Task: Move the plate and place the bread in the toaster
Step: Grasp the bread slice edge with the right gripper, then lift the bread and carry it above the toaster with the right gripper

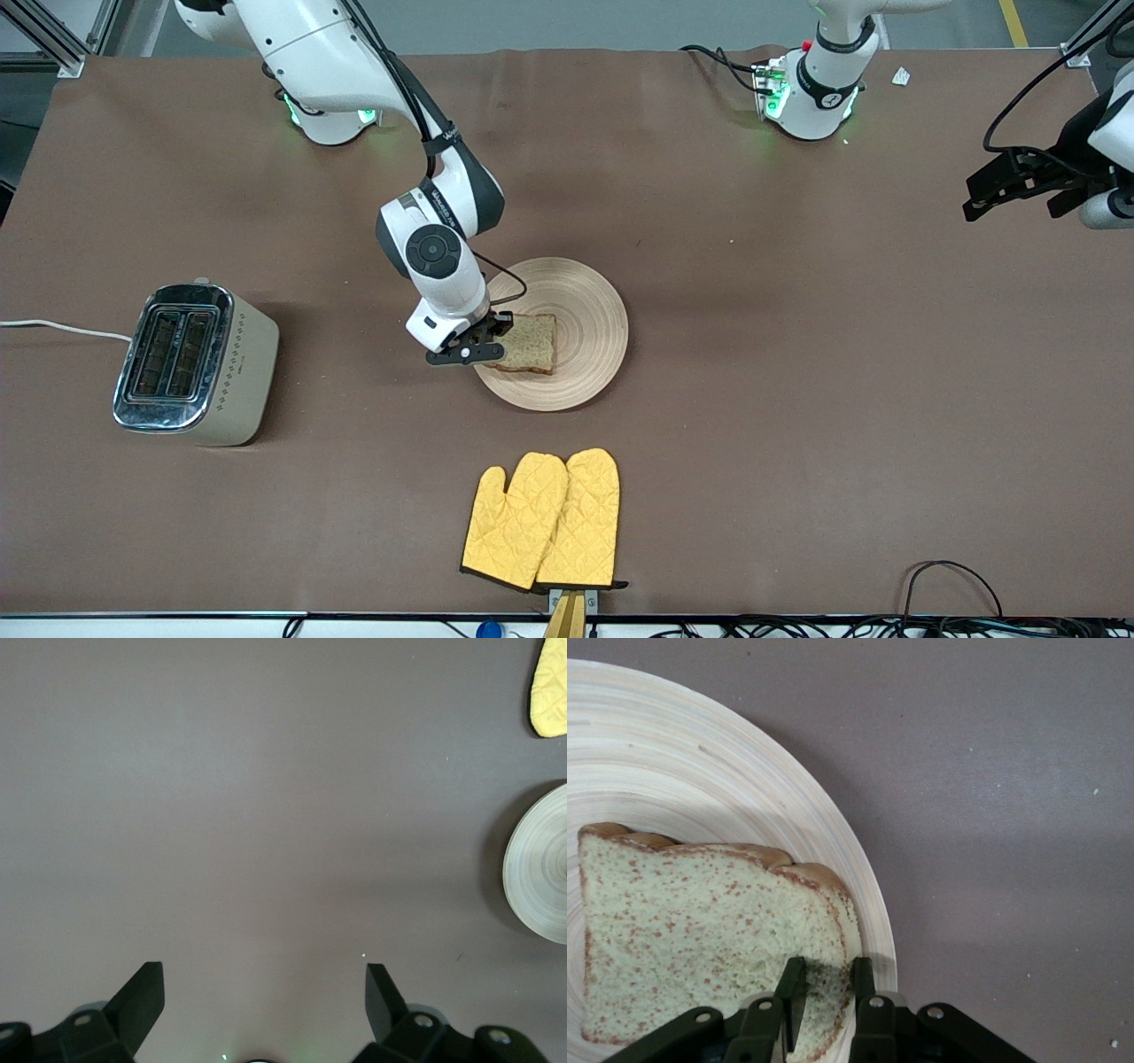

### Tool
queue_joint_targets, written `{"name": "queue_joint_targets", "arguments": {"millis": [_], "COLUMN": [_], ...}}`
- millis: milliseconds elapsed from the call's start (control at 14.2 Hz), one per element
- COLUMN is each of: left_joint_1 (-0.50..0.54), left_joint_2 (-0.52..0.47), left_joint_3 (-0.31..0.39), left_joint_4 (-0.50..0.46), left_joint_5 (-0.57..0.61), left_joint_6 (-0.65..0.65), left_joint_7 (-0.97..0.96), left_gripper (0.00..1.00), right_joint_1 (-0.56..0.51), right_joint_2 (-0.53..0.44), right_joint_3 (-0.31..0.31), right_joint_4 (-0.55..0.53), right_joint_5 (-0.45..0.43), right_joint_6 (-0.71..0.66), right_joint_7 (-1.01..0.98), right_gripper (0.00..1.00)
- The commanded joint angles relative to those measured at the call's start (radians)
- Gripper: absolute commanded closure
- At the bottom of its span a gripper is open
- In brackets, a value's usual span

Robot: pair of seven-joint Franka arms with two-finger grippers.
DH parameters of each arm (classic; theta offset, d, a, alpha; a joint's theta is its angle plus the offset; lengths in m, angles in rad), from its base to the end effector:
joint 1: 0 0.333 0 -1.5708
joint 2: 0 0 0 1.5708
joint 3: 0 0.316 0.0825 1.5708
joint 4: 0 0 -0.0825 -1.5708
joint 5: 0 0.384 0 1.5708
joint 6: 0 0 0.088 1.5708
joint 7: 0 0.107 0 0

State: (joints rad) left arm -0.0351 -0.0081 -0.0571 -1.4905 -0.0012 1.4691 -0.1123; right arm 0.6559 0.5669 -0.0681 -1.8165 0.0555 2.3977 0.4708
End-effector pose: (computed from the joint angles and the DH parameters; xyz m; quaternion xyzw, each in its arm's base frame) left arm 0.5394 -0.0502 0.6576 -0.9999 -0.0100 0.0067 0.0003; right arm 0.5413 0.3650 0.2282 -0.9990 -0.0437 -0.0066 0.0047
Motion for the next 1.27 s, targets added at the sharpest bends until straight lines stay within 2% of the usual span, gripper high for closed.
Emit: {"name": "queue_joint_targets", "arguments": {"millis": [0,141,352,562,773,1055,1195], "left_joint_1": [-0.006,-0.008,-0.005,-0.005,-0.003,-0.005,-0.006], "left_joint_2": [-0.023,-0.018,-0.018,-0.018,-0.015,-0.007,-0.007], "left_joint_3": [0.006,0.006,0.008,0.008,0.008,0.008,0.008], "left_joint_4": [-0.019,-0.016,-0.014,-0.014,-0.013,-0.013,-0.014], "left_joint_5": [-0.011,-0.009,-0.008,-0.006,-0.006,-0.011,-0.005], "left_joint_6": [-0.006,0.008,0.014,0.014,0.017,0.043,0.051], "left_joint_7": [0.011,0.011,0.011,0.011,0.011,0.011,0.011], "left_gripper": [0.0,0.0,0.0,0.0,0.0,0.0,0.0], "right_joint_1": [0.024,0.022,0.013,-0.004,-0.016,-0.013,-0.012], "right_joint_2": [0.022,0.022,0.022,0.001,-0.061,-0.07,-0.076], "right_joint_3": [-0.009,-0.007,-0.007,-0.009,-0.013,-0.035,-0.038], "right_joint_4": [0.0,0.0,0.003,0.008,0.042,0.219,0.264], "right_joint_5": [-0.022,-0.022,-0.02,-0.016,-0.016,-0.023,-0.045], "right_joint_6": [0.029,0.028,0.017,-0.001,-0.144,-0.382,-0.487], "right_joint_7": [0.022,0.022,0.022,0.019,0.02,0.074,0.081], "right_gripper": [0.85,0.95,0.99,1.0,1.0,1.0,1.0]}}
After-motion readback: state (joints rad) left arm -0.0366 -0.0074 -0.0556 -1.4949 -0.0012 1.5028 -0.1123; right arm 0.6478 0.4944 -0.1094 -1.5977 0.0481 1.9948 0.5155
